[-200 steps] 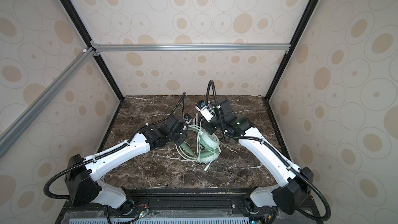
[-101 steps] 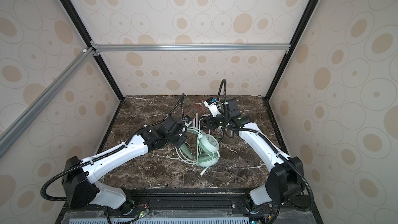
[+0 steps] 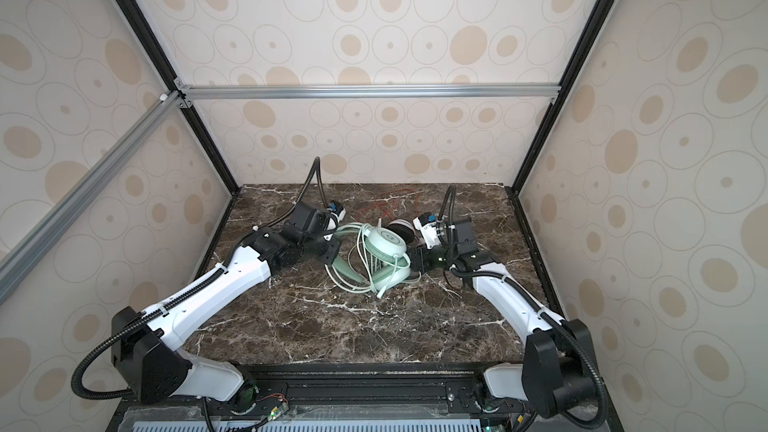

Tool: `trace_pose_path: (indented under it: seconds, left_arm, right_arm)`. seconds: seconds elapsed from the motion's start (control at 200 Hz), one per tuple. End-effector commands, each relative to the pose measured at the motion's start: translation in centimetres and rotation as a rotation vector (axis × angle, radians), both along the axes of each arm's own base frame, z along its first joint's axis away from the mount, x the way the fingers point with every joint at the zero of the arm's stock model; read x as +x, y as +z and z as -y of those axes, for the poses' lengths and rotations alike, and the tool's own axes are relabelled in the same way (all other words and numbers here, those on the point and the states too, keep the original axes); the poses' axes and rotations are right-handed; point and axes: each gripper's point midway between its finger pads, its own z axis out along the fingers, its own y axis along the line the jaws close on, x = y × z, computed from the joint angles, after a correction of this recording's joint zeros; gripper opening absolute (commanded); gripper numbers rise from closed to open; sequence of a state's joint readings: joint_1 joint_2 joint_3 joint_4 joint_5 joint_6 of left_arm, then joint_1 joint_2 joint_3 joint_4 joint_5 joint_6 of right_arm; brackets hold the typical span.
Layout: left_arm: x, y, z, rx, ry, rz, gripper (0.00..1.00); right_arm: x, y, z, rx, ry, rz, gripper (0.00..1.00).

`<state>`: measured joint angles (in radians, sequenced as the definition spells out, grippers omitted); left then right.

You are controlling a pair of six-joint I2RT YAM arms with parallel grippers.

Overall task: Wrap the headphones
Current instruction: 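Draw the cable down around the headset with the right gripper while left raises it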

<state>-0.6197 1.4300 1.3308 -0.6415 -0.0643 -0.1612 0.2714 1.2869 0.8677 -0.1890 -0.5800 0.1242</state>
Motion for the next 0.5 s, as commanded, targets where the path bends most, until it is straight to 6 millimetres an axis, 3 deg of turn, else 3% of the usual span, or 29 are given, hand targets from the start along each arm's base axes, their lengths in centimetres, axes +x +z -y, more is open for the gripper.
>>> trace_pose_path:
  seconds: [0.0,0.285,0.49]
  left_arm:
    - [1.4,5.9,-1.5,-0.076,0.12,0.114,0.0]
    - [2.8,11.3,-3.5,-0.096,0.196,0.222,0.0]
    - [3.7,12.5,-2.8,-0.13,0.189,0.237,0.0]
  right_arm:
    - [0.0,0.3,0.9,0.04,-0.05,0.029,0.57]
    - [-1.3,-1.9,1.0,0.106,-0.092,0.0,0.57]
    - [-2.4,-3.0,0.7,0.118,-0.083,0.03,0.56]
